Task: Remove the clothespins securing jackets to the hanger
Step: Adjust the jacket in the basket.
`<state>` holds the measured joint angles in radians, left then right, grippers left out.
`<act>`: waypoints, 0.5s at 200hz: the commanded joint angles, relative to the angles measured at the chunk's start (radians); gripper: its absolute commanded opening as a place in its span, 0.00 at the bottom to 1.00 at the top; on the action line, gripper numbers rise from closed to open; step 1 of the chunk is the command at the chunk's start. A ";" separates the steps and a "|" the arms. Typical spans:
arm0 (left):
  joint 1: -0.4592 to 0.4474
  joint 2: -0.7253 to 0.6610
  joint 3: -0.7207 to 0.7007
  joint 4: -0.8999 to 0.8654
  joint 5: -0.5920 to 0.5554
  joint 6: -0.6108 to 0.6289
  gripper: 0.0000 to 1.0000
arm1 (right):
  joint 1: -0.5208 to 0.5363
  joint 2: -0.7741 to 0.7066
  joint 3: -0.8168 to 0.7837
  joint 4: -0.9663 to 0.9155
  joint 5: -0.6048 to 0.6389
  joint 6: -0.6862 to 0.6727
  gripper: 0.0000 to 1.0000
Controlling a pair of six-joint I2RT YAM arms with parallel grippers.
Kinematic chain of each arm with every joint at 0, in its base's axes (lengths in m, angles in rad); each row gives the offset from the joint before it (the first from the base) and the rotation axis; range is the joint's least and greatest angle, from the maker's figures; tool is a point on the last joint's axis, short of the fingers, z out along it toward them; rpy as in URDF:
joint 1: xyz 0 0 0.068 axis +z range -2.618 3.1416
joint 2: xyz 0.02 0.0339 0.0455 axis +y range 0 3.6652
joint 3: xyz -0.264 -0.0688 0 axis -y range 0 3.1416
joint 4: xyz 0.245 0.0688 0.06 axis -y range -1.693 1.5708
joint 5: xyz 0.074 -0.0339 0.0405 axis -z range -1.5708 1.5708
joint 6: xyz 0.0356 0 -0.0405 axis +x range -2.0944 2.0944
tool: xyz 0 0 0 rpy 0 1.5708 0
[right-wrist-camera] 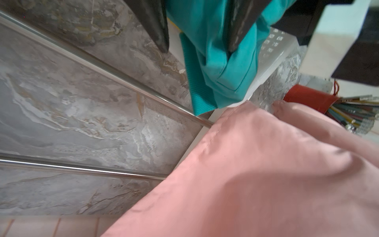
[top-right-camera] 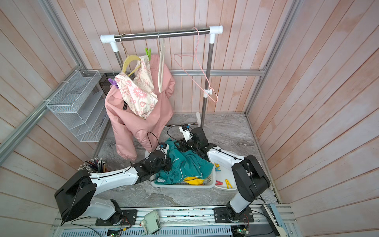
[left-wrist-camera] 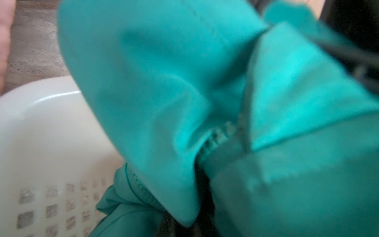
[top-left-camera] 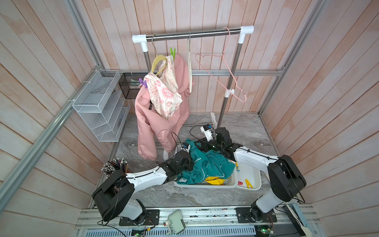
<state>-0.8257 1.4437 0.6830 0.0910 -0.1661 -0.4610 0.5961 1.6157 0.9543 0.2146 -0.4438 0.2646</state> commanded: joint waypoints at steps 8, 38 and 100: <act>0.000 -0.050 -0.026 -0.058 0.000 -0.023 0.31 | 0.026 -0.041 -0.070 -0.087 -0.032 -0.041 0.36; 0.013 -0.161 -0.040 -0.056 0.002 -0.066 0.53 | 0.059 -0.061 -0.126 -0.149 0.027 -0.071 0.32; 0.029 -0.426 -0.014 -0.190 -0.084 -0.083 0.78 | 0.085 0.035 -0.188 -0.197 0.165 -0.143 0.25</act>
<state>-0.8051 1.0782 0.6437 -0.0093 -0.1963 -0.5438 0.6533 1.5768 0.8173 0.1596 -0.3733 0.1768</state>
